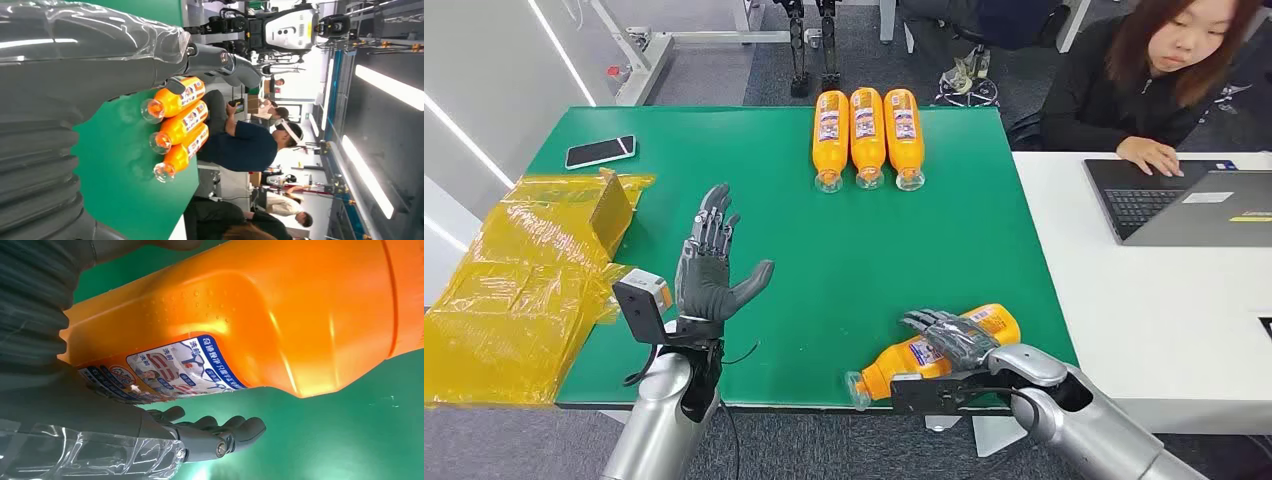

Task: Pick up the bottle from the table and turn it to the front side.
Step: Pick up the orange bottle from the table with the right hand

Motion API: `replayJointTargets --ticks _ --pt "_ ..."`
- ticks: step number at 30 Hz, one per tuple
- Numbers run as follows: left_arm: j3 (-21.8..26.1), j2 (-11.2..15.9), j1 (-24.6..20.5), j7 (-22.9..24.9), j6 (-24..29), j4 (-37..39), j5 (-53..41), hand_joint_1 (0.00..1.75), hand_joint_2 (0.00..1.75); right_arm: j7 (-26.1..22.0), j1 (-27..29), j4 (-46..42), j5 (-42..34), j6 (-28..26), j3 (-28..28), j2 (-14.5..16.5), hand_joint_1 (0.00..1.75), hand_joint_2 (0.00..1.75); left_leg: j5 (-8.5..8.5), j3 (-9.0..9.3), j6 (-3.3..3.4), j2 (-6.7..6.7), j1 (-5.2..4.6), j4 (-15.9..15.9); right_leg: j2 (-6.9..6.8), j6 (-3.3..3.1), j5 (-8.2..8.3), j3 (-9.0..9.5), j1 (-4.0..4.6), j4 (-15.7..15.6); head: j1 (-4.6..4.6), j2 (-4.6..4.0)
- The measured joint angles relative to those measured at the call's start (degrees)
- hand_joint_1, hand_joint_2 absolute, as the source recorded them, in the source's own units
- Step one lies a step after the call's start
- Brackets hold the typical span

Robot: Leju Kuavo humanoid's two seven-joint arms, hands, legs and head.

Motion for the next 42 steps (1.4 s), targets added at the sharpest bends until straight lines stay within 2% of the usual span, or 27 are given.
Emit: replayJointTargets --ticks 3,7,12,18,25,31,36,42 --pt "0.01 0.09 0.07 0.0 0.17 0.03 0.01 0.0 1.75 -0.49 0.39 0.05 0.28 0.07 -0.46 0.0 0.04 1.75 0.0 0.03 0.0 0.01 0.0 0.0 0.0 0.0 0.0 0.02 0.0 0.0 0.0 0.0" --pt "0.0 0.43 0.37 0.0 0.3 0.03 0.03 0.0 1.75 -1.42 0.64 0.44 0.39 0.21 -1.1 -0.04 1.75 1.75 0.0 0.12 0.0 0.03 0.0 0.0 0.0 0.0 0.0 0.12 0.0 0.0 -0.01 0.0" --pt "0.02 0.65 0.59 -0.01 0.45 0.03 0.1 0.0 1.75 -1.99 0.62 1.07 1.13 0.12 -1.49 0.15 1.75 1.75 0.0 0.23 0.0 0.02 0.01 -0.01 -0.01 0.0 0.0 0.26 0.01 0.0 0.0 0.0" --pt "0.21 0.86 0.97 -0.02 0.84 -0.19 0.3 0.0 1.75 -1.31 1.29 1.7 4.57 -1.45 -2.24 2.09 1.75 1.75 0.0 0.3 0.0 0.04 0.01 -0.02 0.01 0.0 0.0 0.3 0.01 0.0 0.0 0.0" --pt "1.15 0.9 1.93 0.15 1.08 -1.67 0.13 0.0 1.75 0.21 2.78 0.67 14.04 -6.36 -4.71 7.01 1.75 1.75 0.01 0.32 -0.02 0.21 0.01 -0.09 0.16 -0.03 0.02 0.26 0.01 0.05 -0.01 0.0" --pt "2.25 0.9 3.55 -0.67 1.48 -2.73 -0.73 0.0 1.75 -2.76 2.84 -2.63 20.82 -10.87 -8.97 9.98 1.75 1.75 0.07 0.16 -0.04 0.07 0.01 -0.09 0.05 -0.03 0.02 0.14 0.0 0.07 -0.01 0.0" --pt "2.88 1.0 4.3 -1.77 1.61 -2.82 -1.12 0.0 1.75 -6.27 3.37 -6.71 20.02 -13.96 -12.53 9.82 1.75 1.75 0.05 0.03 -0.03 0.03 0.0 -0.07 0.03 -0.02 0.01 0.02 0.0 0.03 0.0 0.0" --pt "3.02 1.43 4.39 -3.13 1.95 -2.81 -0.78 0.0 1.75 -8.9 7.25 -9.77 18.25 -19.28 -14.94 8.21 1.75 1.75 0.01 -0.11 0.01 -0.04 -0.02 -0.06 -0.05 0.04 -0.03 -0.05 -0.01 -0.01 0.01 0.0"
